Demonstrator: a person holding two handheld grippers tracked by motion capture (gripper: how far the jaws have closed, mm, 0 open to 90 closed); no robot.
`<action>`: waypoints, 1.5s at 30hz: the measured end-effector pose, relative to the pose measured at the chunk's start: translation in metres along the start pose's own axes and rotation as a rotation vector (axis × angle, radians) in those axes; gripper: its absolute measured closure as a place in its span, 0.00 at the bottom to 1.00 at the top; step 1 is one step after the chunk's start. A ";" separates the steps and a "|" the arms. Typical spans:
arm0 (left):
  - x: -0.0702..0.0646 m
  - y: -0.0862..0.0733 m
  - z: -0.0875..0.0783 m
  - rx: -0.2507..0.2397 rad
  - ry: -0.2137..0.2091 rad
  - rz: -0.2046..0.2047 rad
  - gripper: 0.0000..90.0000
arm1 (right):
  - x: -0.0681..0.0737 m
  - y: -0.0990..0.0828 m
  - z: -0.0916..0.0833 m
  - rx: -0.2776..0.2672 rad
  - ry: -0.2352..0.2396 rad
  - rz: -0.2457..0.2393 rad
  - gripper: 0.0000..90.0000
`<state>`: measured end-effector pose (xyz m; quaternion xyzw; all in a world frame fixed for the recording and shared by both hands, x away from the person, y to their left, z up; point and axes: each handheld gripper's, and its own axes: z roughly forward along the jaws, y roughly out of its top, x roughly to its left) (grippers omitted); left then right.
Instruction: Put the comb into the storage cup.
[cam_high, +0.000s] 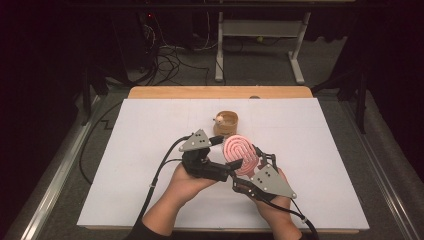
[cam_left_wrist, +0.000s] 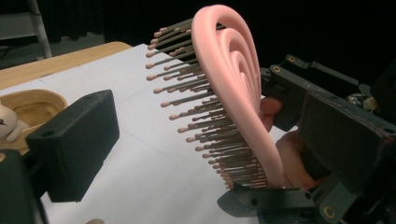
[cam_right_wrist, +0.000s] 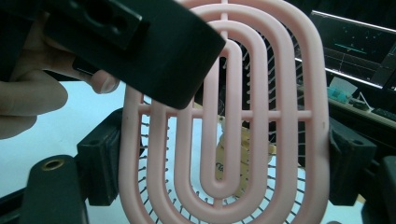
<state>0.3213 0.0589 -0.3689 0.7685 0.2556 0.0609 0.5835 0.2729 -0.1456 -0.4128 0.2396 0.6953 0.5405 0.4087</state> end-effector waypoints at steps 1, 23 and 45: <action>0.000 0.000 0.000 -0.002 -0.008 0.000 0.09 | 0.000 0.000 0.000 -0.002 -0.001 0.001 0.22; 0.000 0.001 0.004 0.022 -0.051 -0.024 0.28 | 0.001 0.000 0.000 0.002 -0.013 -0.009 0.22; -0.001 0.000 0.004 0.033 -0.066 -0.019 0.40 | 0.000 0.000 0.000 0.003 -0.018 -0.011 0.22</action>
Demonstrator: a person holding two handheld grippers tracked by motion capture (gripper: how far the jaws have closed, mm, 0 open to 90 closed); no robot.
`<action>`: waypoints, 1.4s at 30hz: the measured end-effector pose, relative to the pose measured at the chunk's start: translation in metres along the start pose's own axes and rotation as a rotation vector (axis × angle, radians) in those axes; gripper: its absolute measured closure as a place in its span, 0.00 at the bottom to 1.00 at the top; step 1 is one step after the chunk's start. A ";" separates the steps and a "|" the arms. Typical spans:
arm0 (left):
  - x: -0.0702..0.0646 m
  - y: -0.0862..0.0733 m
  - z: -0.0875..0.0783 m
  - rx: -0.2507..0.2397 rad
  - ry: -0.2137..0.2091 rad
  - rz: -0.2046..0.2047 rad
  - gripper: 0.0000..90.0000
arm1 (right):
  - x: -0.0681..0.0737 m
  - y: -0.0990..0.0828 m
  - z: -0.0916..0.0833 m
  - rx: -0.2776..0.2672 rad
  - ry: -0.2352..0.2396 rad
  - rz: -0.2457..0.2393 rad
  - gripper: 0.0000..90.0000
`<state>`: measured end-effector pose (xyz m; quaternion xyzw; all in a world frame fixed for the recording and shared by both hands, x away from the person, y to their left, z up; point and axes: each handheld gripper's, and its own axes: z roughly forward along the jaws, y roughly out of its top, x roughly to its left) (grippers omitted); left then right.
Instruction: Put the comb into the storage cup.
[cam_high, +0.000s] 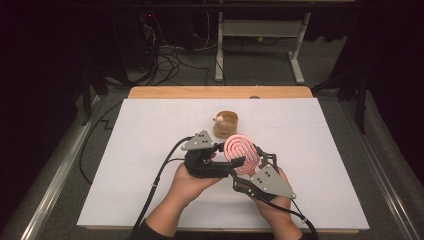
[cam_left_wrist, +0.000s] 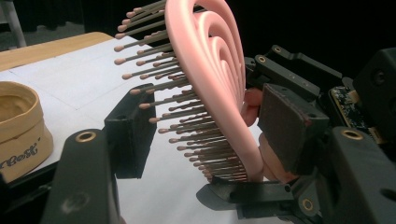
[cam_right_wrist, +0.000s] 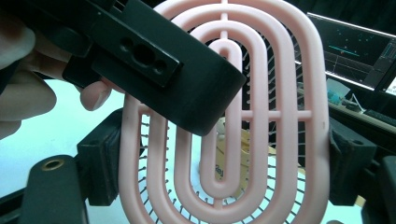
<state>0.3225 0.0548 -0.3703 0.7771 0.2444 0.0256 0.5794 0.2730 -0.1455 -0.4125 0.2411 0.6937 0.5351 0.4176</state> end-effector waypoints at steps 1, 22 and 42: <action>0.000 0.000 0.000 0.000 0.000 0.000 0.41 | 0.000 0.000 0.000 0.000 0.000 0.000 0.22; -0.001 0.000 0.000 0.002 -0.018 -0.029 0.51 | 0.001 0.000 0.001 0.001 -0.006 -0.009 0.22; -0.002 0.000 -0.001 -0.006 -0.002 -0.021 0.61 | 0.001 0.000 0.000 -0.001 -0.009 -0.013 0.22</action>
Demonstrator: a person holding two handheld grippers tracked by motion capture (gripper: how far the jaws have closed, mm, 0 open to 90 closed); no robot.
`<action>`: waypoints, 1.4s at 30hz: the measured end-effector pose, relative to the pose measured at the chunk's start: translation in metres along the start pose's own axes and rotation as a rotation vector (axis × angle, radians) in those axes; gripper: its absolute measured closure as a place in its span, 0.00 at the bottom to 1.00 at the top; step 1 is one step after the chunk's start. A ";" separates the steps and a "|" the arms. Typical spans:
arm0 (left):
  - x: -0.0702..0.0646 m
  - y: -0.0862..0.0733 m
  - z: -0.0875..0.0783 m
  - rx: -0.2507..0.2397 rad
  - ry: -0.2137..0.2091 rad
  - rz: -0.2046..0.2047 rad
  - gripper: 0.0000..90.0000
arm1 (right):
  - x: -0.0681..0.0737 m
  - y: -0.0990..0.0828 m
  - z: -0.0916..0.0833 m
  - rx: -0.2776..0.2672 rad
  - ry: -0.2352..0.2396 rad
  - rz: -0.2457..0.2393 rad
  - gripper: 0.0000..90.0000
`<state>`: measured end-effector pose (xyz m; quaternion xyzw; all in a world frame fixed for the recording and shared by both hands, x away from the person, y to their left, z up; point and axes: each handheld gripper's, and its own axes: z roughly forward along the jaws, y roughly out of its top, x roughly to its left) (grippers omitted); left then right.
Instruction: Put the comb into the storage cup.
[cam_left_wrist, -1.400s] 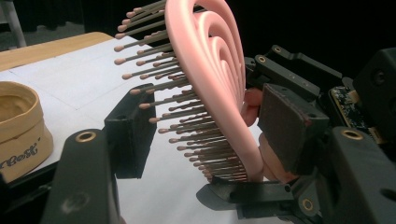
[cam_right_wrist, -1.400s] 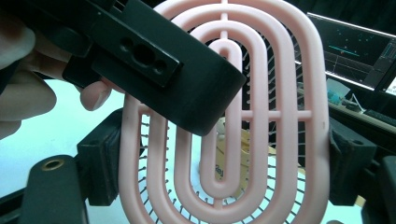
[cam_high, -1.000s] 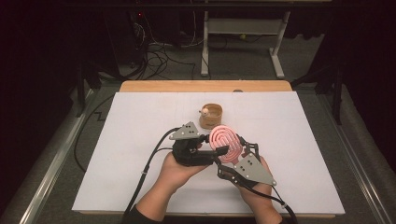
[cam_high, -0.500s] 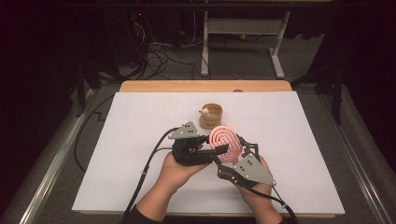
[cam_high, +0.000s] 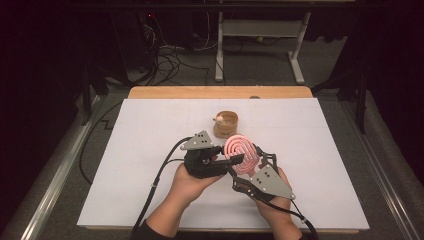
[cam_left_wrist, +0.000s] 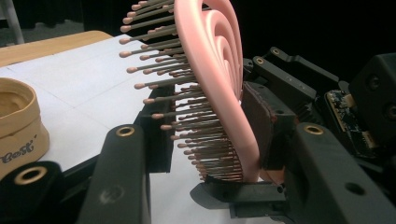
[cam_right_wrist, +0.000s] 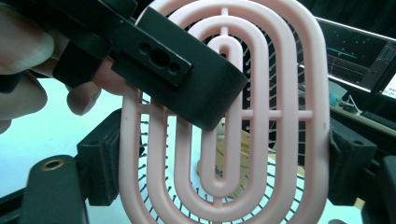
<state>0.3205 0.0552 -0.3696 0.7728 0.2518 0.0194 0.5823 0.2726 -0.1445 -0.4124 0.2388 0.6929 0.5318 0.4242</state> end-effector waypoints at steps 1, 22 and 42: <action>0.000 0.000 0.000 0.000 0.000 0.000 0.61 | 0.000 0.000 0.000 0.000 0.000 0.000 0.22; -0.001 0.001 0.001 -0.006 -0.003 -0.063 0.67 | 0.001 0.000 0.002 0.009 -0.032 -0.005 0.22; -0.009 0.002 0.001 -0.033 0.032 -0.024 0.69 | 0.002 0.001 0.002 0.006 -0.063 0.007 0.22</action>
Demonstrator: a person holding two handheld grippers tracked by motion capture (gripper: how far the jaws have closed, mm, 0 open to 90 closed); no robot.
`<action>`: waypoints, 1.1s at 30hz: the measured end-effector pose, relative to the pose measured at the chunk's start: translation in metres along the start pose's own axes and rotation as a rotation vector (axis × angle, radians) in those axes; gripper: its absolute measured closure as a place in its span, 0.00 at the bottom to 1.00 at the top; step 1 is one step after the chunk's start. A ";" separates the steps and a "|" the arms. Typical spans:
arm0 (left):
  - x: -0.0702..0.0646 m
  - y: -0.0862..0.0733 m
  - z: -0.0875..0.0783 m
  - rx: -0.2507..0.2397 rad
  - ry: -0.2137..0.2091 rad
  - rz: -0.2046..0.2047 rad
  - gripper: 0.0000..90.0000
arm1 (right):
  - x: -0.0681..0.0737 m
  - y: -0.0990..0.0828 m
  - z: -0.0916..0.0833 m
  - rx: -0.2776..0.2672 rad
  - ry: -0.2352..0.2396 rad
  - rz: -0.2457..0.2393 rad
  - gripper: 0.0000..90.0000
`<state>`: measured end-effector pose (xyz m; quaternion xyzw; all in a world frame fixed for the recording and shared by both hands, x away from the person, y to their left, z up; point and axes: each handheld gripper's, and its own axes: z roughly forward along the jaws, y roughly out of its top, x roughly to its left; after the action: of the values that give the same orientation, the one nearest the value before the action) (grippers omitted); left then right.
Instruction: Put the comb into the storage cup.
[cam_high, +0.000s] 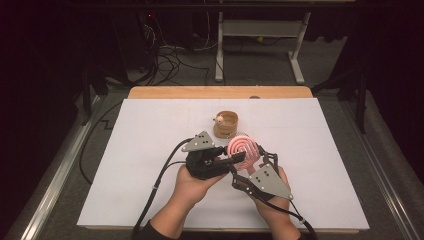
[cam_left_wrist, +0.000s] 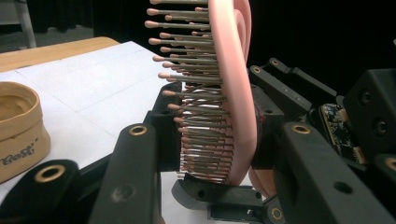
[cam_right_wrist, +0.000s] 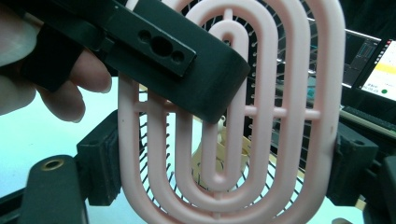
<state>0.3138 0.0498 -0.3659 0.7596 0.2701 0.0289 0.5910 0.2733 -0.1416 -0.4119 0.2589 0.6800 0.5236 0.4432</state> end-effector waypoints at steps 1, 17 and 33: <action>0.000 0.000 0.000 0.001 0.003 0.004 0.69 | 0.000 0.000 0.000 0.000 0.000 0.000 0.22; -0.003 0.001 0.000 -0.007 0.007 0.020 0.70 | -0.002 0.000 0.000 0.002 0.008 0.003 0.21; -0.004 0.003 -0.002 -0.026 0.017 0.030 0.70 | -0.002 0.000 0.002 0.021 0.031 0.029 0.19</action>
<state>0.3104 0.0493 -0.3611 0.7556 0.2633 0.0480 0.5979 0.2760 -0.1423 -0.4112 0.2654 0.6881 0.5270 0.4223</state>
